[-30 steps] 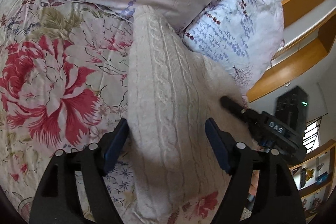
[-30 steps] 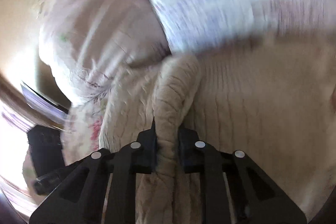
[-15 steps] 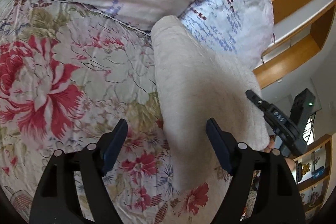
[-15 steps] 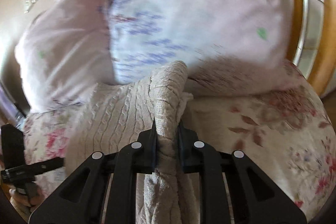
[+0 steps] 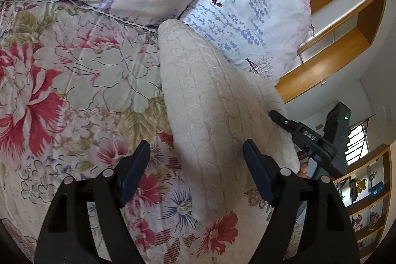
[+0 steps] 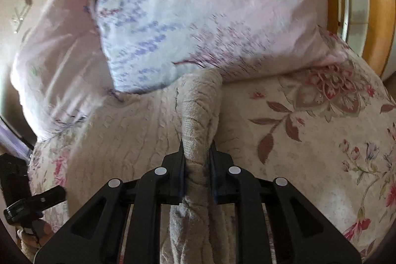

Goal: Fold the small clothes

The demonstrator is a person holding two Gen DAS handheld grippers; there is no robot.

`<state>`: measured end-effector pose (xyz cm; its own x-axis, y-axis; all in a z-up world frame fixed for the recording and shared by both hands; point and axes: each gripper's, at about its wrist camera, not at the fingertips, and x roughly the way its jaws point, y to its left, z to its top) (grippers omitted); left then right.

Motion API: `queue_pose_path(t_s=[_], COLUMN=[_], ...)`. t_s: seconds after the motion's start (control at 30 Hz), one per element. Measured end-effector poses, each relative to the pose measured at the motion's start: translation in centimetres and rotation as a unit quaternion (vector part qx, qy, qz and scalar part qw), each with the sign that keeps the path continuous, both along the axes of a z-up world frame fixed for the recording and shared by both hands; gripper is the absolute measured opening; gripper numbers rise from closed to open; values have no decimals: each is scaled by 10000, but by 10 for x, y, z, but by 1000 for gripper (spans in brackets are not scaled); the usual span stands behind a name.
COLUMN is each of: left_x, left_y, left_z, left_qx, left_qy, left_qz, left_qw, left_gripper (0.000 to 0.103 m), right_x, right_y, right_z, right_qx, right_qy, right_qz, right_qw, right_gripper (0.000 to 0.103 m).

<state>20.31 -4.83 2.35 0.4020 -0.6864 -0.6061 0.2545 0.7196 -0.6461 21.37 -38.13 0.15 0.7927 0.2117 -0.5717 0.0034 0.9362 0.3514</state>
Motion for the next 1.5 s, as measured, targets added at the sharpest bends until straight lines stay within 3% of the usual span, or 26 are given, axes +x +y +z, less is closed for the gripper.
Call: queue_pose_path(t_s=[0.13,0.23,0.43,0.53,0.6,0.77,0.83,0.87,0.9,0.93,1.03,1.2,1.33,1.5], left_x=[-3,-5,-10,-13,-14,-13,-15,-15,-15,-16,-18,-28,-35,-39], left_y=[-6,-10,-18,-18,-16,-15,-17,-19,-21,-24,-26,-21,-20,-21], left_z=[0,0,-2,1,1,-1,-3,-4,-7,-9,-11,-7,-13,-20], left_qx=[30,112,110,91,32,-170,-193,-195,-174,-167,-166,-167,-131,-15], left_qy=[-42,-113,-74,-74,-50,102,131,149,187,235,269,129,137,98], left_qz=[-121,-211,-359,-374,-345,-285,-300,-308,-330,-357,-337,-318,-333,-274], left_qw=[9999,9997,9993,9992,9994,9994,9993,9992,9991,9989,9989,9993,9993,9996], left_gripper=[77,77,77,77,77,76,72,68,57,44,26,20,20,21], right_x=[4,1,17,0,-13,-42,-48,-50,-50,-50,-56,-76,-75,-68], right_y=[-8,-6,-23,-31,-38,-49,-47,-43,-40,-39,-39,-40,-42,-49], right_z=[-6,2,-14,-10,-8,-17,-23,-27,-30,-33,-25,-8,-24,-43], right_qx=[278,93,378,465,629,1064,1016,875,776,739,699,682,510,643], right_qy=[67,-76,258,206,196,293,331,366,392,365,123,-240,7,198], right_qz=[-14,-24,-124,-132,-118,116,170,186,214,195,166,145,3,-92], right_qw=[9996,9999,9989,9986,9978,9938,9941,9953,9960,9964,9973,9973,9987,9977], right_gripper=[16,16,18,29,46,46,45,34,23,22,16,12,9,9])
